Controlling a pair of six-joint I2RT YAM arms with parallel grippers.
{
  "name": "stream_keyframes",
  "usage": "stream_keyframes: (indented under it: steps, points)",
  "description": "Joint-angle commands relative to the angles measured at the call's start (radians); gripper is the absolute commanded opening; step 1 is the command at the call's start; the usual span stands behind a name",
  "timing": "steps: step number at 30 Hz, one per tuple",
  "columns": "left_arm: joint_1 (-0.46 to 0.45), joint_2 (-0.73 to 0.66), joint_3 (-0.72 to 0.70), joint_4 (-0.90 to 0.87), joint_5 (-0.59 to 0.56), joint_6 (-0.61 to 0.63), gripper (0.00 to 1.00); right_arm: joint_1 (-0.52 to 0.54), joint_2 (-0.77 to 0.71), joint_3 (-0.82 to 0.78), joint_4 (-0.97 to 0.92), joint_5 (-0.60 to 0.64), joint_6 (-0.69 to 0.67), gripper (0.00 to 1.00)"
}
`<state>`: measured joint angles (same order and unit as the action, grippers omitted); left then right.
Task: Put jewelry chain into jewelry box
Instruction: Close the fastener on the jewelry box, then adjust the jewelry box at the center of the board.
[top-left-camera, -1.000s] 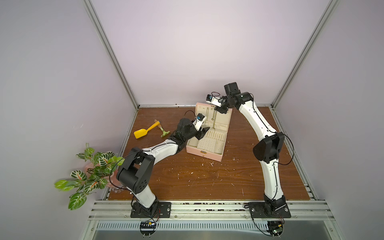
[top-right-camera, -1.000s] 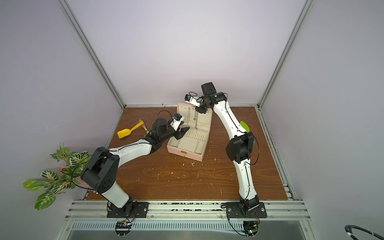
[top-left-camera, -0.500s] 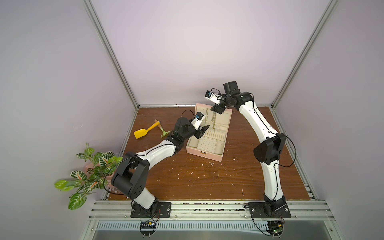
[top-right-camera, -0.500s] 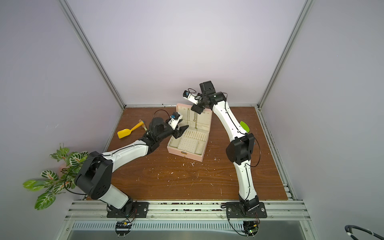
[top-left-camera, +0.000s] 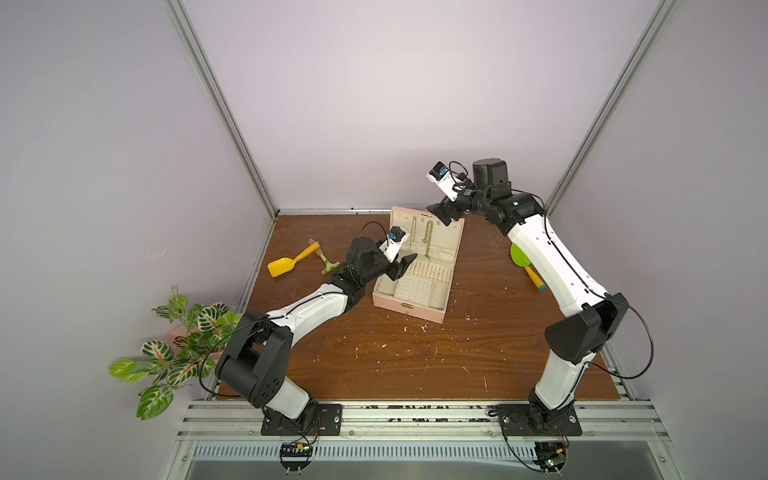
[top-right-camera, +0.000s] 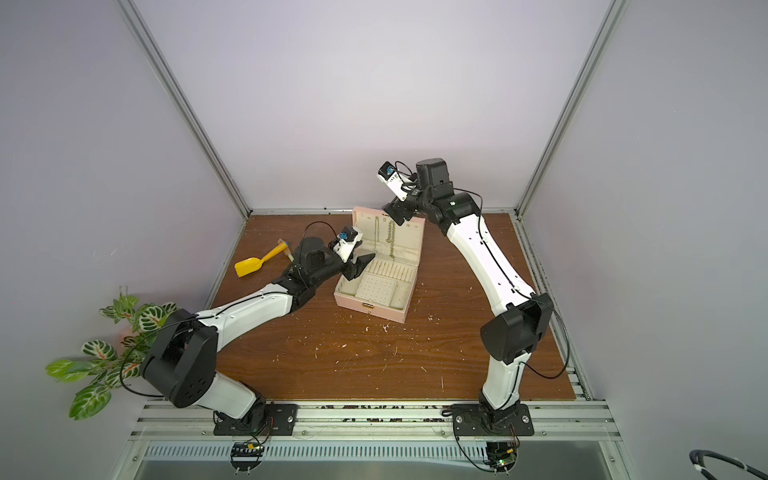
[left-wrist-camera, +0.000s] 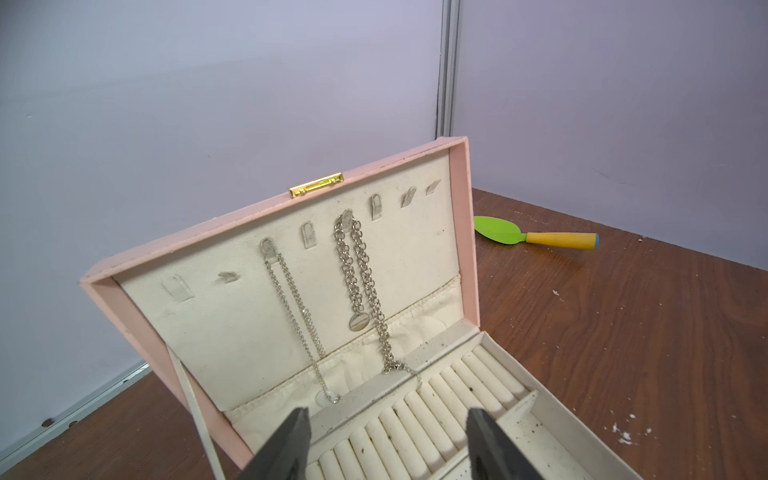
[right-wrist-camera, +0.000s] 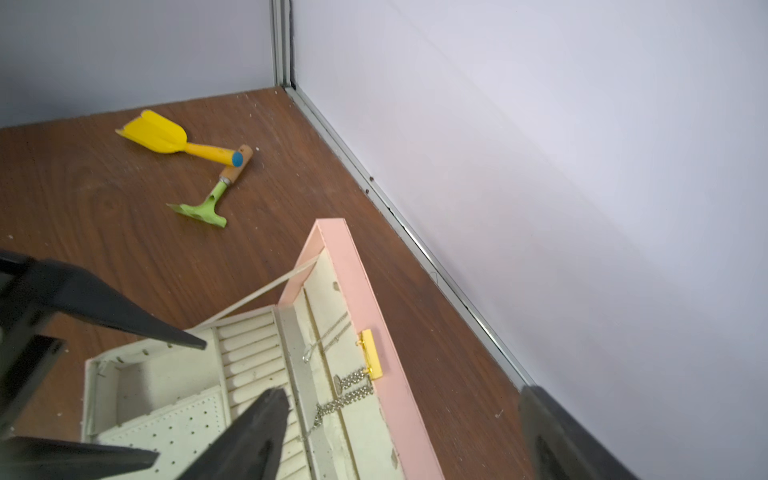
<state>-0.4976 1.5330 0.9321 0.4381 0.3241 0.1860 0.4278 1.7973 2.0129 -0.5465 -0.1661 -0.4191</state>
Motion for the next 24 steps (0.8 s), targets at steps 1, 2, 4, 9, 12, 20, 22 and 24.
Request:
stream_keyframes:
  steps: [1, 2, 4, 9, 12, 20, 22, 24]
  points:
    - [0.013, 0.029, 0.016, -0.005, -0.005, 0.017, 0.63, 0.014, -0.054, -0.074, 0.146, 0.009, 0.172, 0.88]
    - [0.013, 0.038, 0.021, -0.005, -0.003, 0.023, 0.63, 0.014, -0.077, -0.126, 0.189, -0.003, 0.217, 0.87]
    - [0.013, 0.054, 0.030, -0.006, 0.010, 0.043, 0.63, 0.014, -0.151, -0.280, 0.301, -0.027, 0.308, 0.87]
    - [0.016, 0.092, 0.057, -0.043, 0.033, 0.135, 0.63, 0.014, -0.353, -0.664, 0.575, -0.069, 0.501, 0.85]
    - [0.024, 0.113, 0.068, -0.046, 0.037, 0.187, 0.62, 0.014, -0.434, -0.830, 0.679, -0.077, 0.629, 0.80]
    - [0.030, 0.200, 0.123, -0.015, 0.039, 0.290, 0.59, 0.064, -0.440, -1.061, 0.829, -0.021, 0.877, 0.57]
    - [0.033, 0.227, 0.154, -0.005, 0.030, 0.307, 0.57, 0.074, -0.408, -1.074, 0.856, 0.012, 0.915, 0.51]
    - [0.041, 0.263, 0.190, -0.014, 0.024, 0.328, 0.56, 0.079, -0.363, -1.056, 0.851, 0.027, 0.936, 0.48]
